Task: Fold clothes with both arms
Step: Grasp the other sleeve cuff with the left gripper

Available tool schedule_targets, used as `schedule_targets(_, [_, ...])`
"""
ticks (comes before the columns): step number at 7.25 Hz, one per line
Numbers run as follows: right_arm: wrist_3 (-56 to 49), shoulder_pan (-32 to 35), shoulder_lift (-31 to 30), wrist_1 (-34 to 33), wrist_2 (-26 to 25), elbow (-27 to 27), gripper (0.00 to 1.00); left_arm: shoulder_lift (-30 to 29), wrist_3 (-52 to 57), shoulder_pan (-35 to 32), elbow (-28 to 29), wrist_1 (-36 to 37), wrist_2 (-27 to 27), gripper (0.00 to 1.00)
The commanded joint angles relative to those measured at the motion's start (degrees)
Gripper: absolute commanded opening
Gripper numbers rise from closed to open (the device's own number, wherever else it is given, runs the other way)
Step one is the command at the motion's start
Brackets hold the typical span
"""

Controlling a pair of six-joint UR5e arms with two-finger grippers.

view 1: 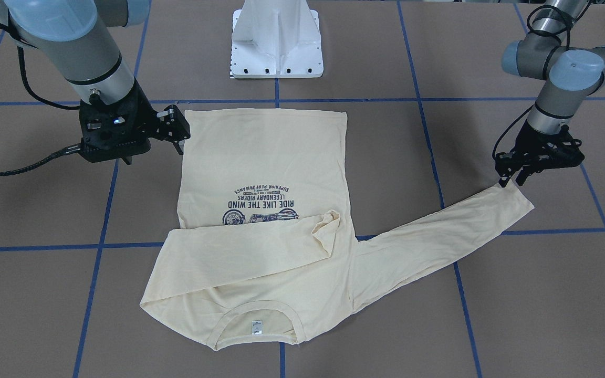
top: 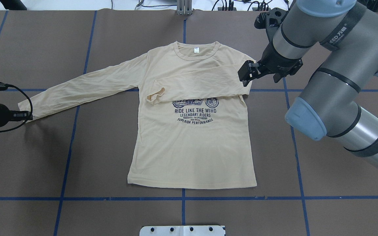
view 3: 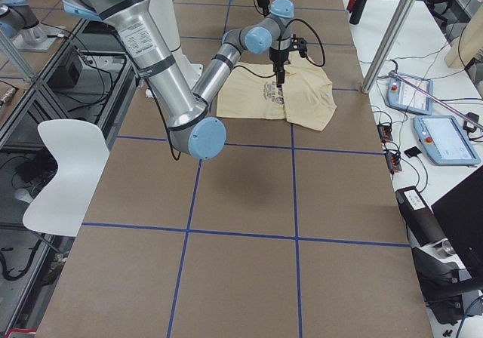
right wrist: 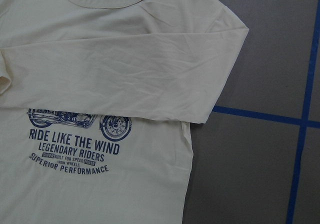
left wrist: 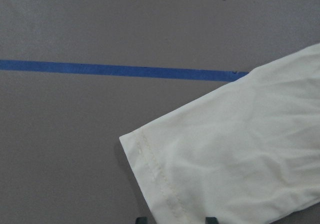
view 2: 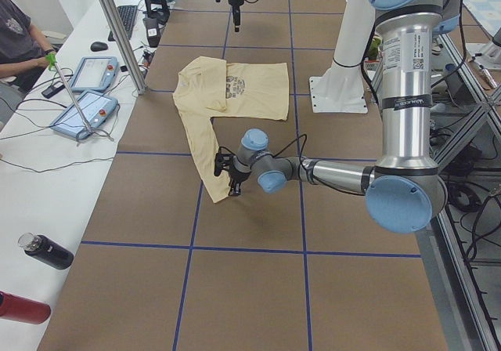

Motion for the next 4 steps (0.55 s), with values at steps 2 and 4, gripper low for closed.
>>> schedule_targets(2, [0.0,0.0,-0.09,0.0,0.0,0.01,1.0,-0.04,-0.01,0.65,0.24,0.01,0.0,0.51])
schedule_targets(4, [0.0,0.0,-0.09,0.0,0.0,0.01,1.0,-0.04,-0.1,0.65,0.15,0.01,0.0,0.48])
